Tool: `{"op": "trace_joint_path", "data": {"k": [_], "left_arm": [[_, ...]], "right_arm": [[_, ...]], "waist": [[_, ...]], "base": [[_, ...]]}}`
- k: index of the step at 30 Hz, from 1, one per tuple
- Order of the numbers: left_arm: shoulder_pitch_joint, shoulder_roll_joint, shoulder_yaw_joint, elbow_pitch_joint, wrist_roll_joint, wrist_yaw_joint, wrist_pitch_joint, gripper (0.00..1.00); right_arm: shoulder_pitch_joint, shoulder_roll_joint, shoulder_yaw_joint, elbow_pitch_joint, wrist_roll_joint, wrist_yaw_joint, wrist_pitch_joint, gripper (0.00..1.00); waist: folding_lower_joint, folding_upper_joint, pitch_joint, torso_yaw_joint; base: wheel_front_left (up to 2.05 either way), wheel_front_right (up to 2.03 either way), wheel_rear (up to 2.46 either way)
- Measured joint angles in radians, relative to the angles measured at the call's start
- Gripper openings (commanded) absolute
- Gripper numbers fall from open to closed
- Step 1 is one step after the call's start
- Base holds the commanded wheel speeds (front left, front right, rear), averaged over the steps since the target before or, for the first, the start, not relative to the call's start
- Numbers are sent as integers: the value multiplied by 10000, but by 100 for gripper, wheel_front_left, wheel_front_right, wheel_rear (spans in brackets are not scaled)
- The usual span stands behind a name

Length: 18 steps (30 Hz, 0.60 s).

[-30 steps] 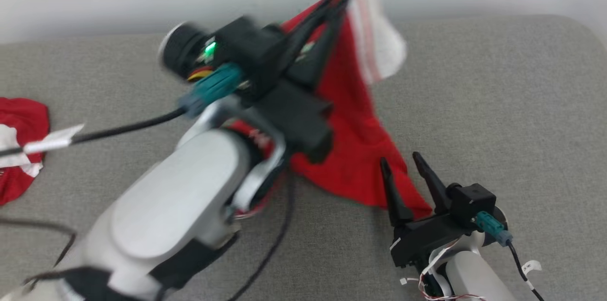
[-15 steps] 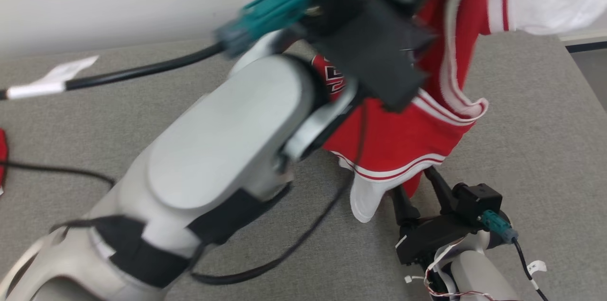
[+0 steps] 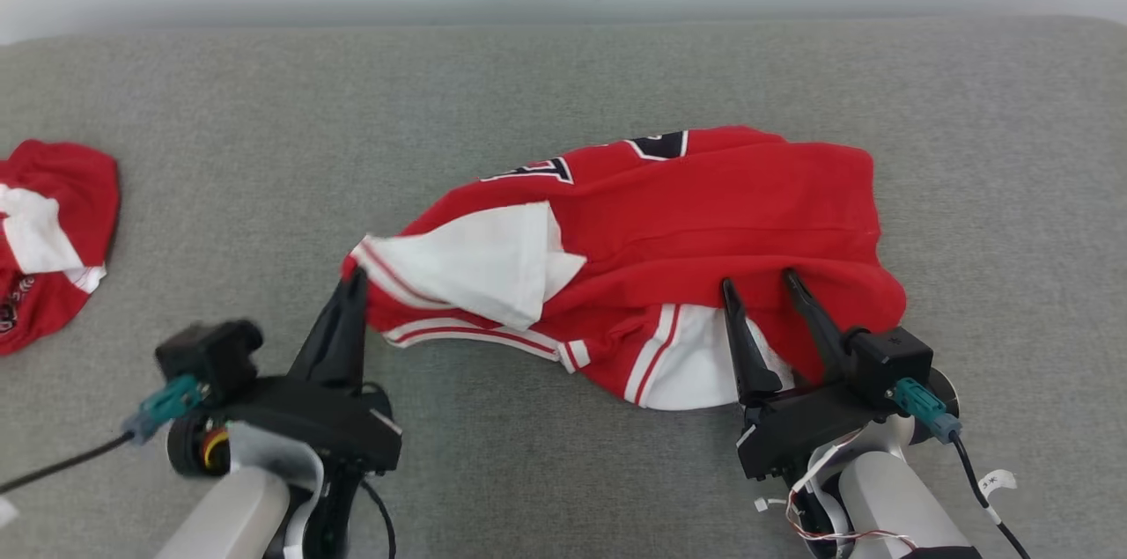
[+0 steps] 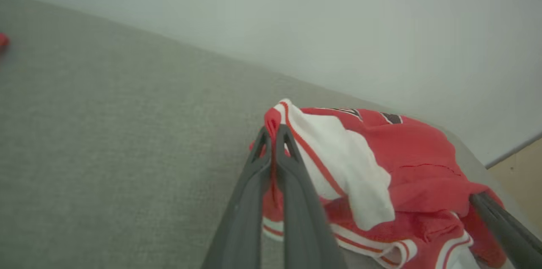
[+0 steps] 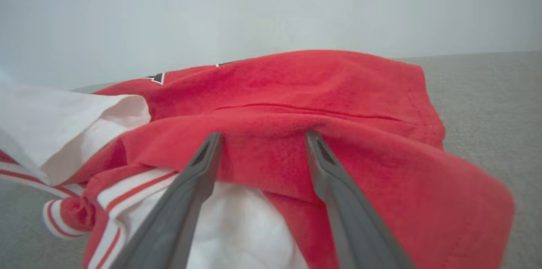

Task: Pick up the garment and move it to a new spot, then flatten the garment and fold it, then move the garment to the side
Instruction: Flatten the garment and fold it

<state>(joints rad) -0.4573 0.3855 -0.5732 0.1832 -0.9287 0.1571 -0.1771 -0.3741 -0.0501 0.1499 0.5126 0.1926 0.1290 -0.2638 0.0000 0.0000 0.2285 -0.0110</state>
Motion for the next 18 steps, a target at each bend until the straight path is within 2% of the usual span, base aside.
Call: {"op": "trace_joint_path", "data": {"k": [2,3,4,5,10,14,18], "left_arm": [[314,-265,345,629,-493,-176,-278,0],[412,-412,497,930,-606,-221,-439,15],[462,-527,662,1246,-637,-249,-548,38],[480,-642,859,1572,-696,-244,-635,100],[471,-945,1593,2362,-483,-123,-825,100],[629,-846,2174,1996,253,117,-855,100],[1504,-1342,1971,965,-299,-374,-420,100]], "right_arm": [[-9,-2,48,-4,-15,0,-2,100],[-13,0,73,-6,-25,0,-2,100],[-13,-2,96,-2,-33,0,0,100],[-14,-2,123,-2,-48,0,0,100],[-12,-4,127,10,-174,0,0,100],[2,-2,29,-2,-197,0,0,100],[80,-6,-88,-44,-242,0,0,100]], "waist": [[0,0,83,106],[1,0,121,137],[1,1,141,153],[1,1,147,147],[0,0,108,-33],[0,0,55,-204],[0,0,-26,-333]], "base": [[0,0,0],[0,0,0],[0,0,0],[0,0,0],[0,0,0],[0,0,0],[0,0,0]]}}
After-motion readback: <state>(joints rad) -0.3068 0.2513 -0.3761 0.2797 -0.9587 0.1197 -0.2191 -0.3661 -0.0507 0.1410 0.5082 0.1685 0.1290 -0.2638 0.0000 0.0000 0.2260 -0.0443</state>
